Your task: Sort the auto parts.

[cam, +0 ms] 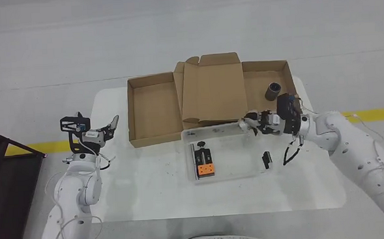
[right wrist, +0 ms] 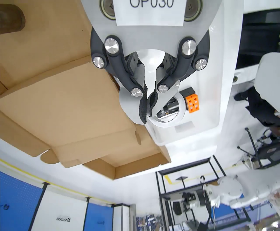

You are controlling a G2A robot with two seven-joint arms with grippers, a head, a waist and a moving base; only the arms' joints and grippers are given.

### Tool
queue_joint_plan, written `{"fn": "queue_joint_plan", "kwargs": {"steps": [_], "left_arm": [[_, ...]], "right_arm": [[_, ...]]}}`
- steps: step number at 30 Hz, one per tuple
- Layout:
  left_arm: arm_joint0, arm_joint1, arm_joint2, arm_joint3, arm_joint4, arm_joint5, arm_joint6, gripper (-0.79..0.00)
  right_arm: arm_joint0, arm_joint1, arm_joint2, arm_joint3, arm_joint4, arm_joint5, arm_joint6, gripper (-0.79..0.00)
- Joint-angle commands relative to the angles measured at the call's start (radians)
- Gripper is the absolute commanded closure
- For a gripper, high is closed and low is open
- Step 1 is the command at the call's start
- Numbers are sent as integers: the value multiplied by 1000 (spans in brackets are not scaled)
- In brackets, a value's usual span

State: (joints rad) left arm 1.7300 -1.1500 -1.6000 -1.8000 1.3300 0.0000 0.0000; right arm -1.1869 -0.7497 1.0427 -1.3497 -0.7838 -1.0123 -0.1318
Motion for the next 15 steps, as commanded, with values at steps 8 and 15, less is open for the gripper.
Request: {"fn": "queue_joint_plan", "kwargs": {"steps": [8,15], "left_arm": [[0,0,0,0,0,0,0,-785],[0,0,0,0,0,0,0,-785]], "right_arm": [[131,25,-90,257,451,0,122,0],[270,-38,-189,485,697,99,358,0]]}}
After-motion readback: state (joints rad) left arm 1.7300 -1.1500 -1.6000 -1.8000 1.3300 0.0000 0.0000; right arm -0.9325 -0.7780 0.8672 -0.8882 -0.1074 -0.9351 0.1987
